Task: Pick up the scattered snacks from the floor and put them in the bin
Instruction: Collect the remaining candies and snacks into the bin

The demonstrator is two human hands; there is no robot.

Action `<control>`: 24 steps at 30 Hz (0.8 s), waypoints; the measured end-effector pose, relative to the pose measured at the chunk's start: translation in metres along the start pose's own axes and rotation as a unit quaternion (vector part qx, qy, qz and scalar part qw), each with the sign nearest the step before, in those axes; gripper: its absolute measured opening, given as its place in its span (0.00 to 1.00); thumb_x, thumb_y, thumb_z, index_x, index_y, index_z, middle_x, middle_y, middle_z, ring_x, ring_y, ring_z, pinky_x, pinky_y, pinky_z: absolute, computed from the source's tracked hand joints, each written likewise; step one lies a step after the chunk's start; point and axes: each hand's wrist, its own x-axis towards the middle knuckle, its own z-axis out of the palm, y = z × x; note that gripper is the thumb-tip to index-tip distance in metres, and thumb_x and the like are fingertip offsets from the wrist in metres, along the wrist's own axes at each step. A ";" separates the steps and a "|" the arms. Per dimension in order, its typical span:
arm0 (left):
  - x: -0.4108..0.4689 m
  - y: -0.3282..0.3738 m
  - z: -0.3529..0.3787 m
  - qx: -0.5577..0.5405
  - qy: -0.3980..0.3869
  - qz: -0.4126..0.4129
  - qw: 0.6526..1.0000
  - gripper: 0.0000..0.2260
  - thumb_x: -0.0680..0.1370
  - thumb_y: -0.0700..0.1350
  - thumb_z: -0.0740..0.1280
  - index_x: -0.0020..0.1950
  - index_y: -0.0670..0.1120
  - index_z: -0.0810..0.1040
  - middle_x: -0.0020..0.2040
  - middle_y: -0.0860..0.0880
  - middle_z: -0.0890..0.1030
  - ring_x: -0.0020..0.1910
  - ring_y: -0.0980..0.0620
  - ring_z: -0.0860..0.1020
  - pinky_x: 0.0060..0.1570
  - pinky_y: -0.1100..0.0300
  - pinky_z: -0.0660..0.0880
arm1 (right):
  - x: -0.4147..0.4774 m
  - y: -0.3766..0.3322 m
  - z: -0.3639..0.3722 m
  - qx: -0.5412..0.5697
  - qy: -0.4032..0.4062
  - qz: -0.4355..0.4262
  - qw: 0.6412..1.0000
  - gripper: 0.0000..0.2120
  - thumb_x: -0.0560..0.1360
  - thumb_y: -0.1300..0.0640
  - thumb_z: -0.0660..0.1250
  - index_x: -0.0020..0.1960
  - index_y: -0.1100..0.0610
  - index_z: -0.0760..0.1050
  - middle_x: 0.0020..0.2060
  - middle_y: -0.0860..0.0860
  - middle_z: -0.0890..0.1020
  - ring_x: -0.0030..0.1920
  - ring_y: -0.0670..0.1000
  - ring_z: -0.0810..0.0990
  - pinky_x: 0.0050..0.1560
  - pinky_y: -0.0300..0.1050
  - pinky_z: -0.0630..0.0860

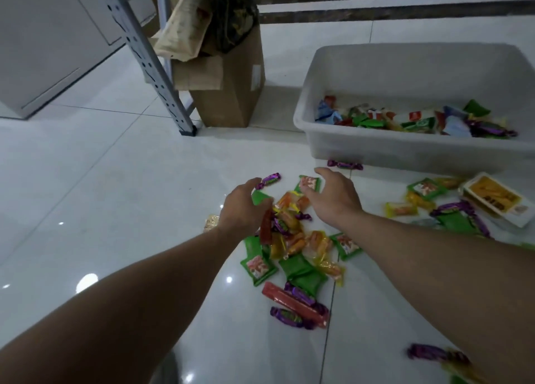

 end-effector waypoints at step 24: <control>0.003 -0.062 0.025 0.085 -0.027 0.068 0.994 0.28 0.71 0.53 0.73 0.70 0.51 0.71 0.60 0.46 0.77 0.61 0.45 0.70 0.57 0.53 0.70 | 0.014 0.001 0.088 -0.248 -0.146 -0.084 0.954 0.30 0.73 0.46 0.71 0.72 0.47 0.65 0.66 0.53 0.73 0.67 0.58 0.66 0.61 0.52 0.70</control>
